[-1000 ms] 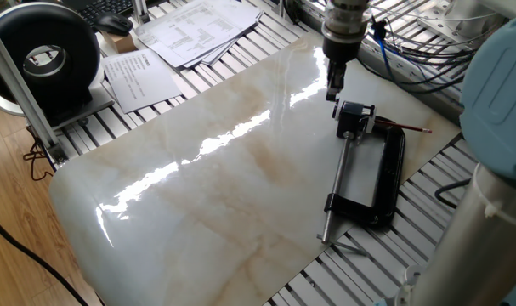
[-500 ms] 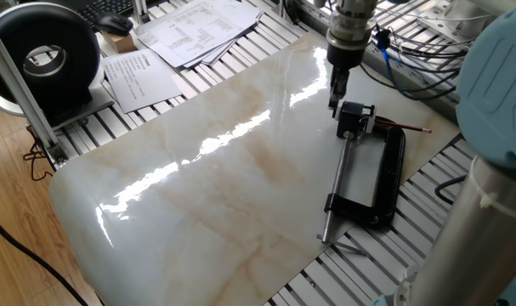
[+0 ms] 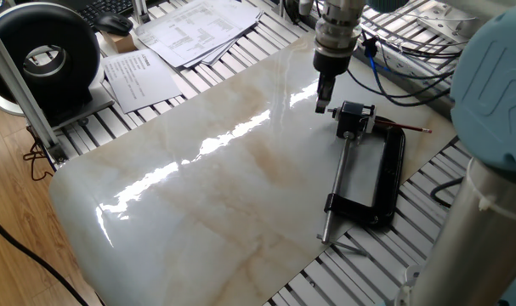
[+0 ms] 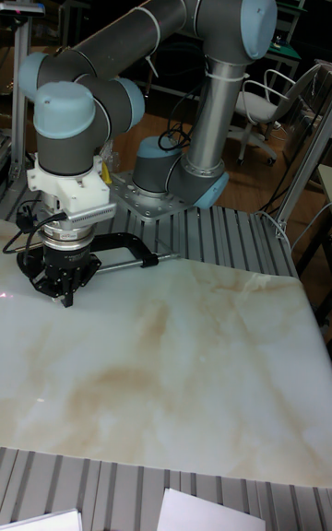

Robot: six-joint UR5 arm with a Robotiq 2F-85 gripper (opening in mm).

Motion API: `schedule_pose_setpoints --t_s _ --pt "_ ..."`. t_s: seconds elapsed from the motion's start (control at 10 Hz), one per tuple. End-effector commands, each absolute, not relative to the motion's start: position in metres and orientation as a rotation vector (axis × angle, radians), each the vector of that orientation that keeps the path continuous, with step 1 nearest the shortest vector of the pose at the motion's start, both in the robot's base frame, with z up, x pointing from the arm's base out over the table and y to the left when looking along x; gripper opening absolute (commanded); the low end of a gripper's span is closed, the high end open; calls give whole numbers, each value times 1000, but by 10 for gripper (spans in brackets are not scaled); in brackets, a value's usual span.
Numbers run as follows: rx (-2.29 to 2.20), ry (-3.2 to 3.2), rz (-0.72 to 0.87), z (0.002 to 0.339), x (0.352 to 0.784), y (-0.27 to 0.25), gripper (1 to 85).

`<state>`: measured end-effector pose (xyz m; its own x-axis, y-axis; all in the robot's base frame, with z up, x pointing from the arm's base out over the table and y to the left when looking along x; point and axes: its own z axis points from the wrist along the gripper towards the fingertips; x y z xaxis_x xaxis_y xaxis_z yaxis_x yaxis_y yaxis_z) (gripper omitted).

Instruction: Sharpen the pencil with a pencil sharpener

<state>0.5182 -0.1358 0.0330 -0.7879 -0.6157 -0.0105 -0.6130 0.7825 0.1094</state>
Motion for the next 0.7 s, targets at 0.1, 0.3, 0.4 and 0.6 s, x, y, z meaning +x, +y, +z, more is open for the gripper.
schedule_pose_setpoints --t_s 0.1,0.3,0.4,0.6 --pt "1050 -2929 -147 46 524 -148 10" --pt "1082 -2924 -92 46 529 -161 10" --pt "1097 -2924 -77 45 530 -165 10" --pt "1114 -2937 -75 37 533 -168 10"
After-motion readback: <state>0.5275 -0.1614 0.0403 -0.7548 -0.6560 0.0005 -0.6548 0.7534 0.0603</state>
